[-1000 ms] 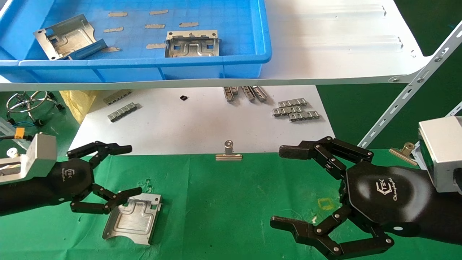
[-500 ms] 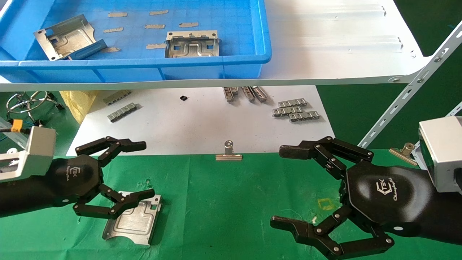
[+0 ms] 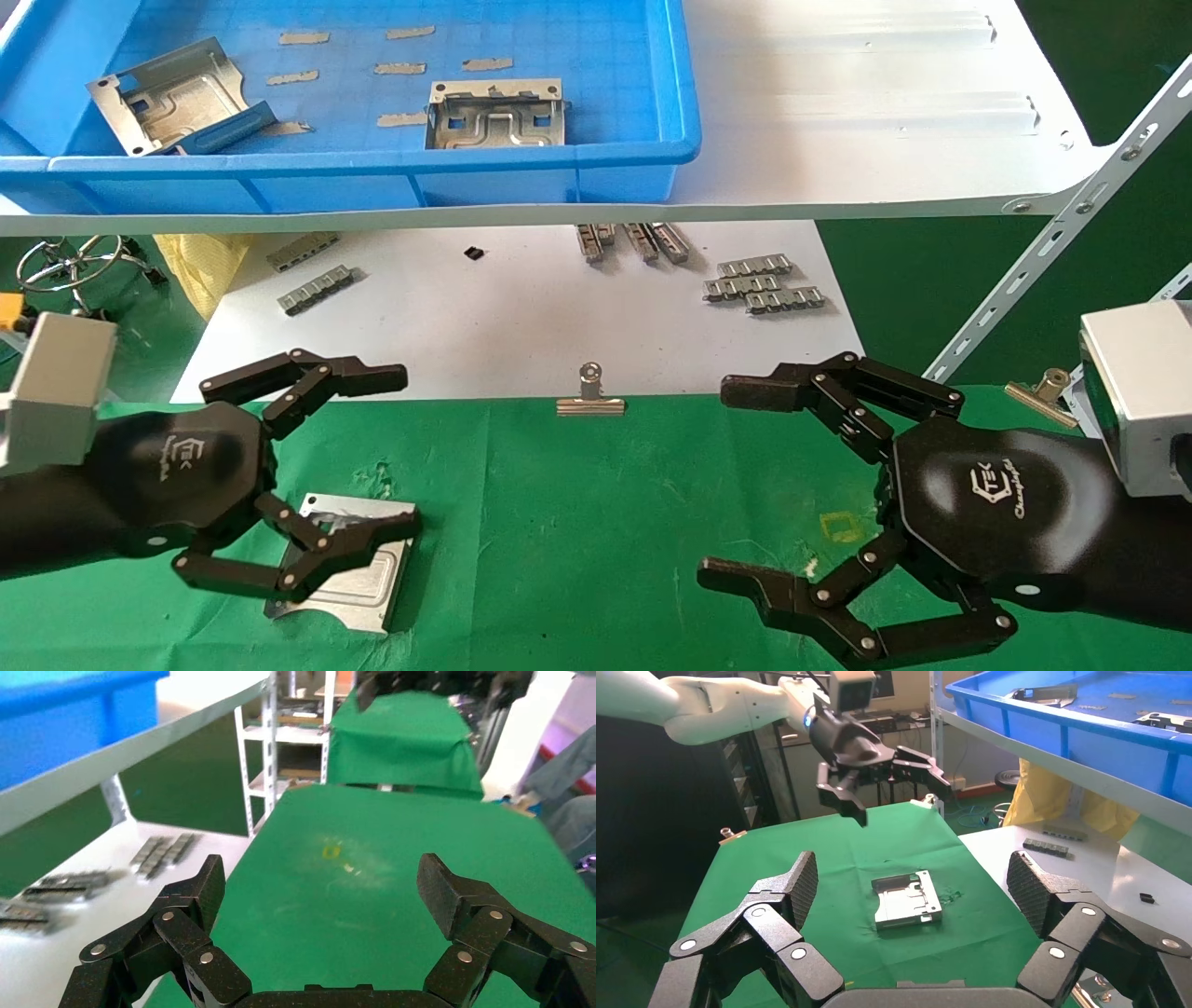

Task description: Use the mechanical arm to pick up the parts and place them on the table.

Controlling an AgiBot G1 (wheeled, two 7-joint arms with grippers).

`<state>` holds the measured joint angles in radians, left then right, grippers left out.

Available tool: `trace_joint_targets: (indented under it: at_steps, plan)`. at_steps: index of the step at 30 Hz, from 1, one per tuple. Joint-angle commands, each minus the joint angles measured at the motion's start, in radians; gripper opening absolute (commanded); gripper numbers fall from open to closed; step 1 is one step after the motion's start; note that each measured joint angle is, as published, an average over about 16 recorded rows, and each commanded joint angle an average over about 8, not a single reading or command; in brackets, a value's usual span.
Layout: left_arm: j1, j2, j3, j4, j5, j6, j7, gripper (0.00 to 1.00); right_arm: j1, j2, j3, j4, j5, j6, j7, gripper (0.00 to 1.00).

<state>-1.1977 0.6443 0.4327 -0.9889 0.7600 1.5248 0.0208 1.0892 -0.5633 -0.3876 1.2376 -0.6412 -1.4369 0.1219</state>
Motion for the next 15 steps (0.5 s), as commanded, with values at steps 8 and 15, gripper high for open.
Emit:
trace_joint_targets:
  at_steps: [8, 15]
  plan:
    - [0.067, -0.018, -0.083, -0.160, -0.016, -0.016, -0.113, 1.00, 0.000, 0.000, 0.000, 0.000, 0.000, 0.000, 0.000, 1.00]
    - [0.113, -0.030, -0.141, -0.272, -0.027, -0.027, -0.191, 1.00, 0.000, 0.000, 0.000, 0.000, 0.000, 0.000, 0.000, 1.00]
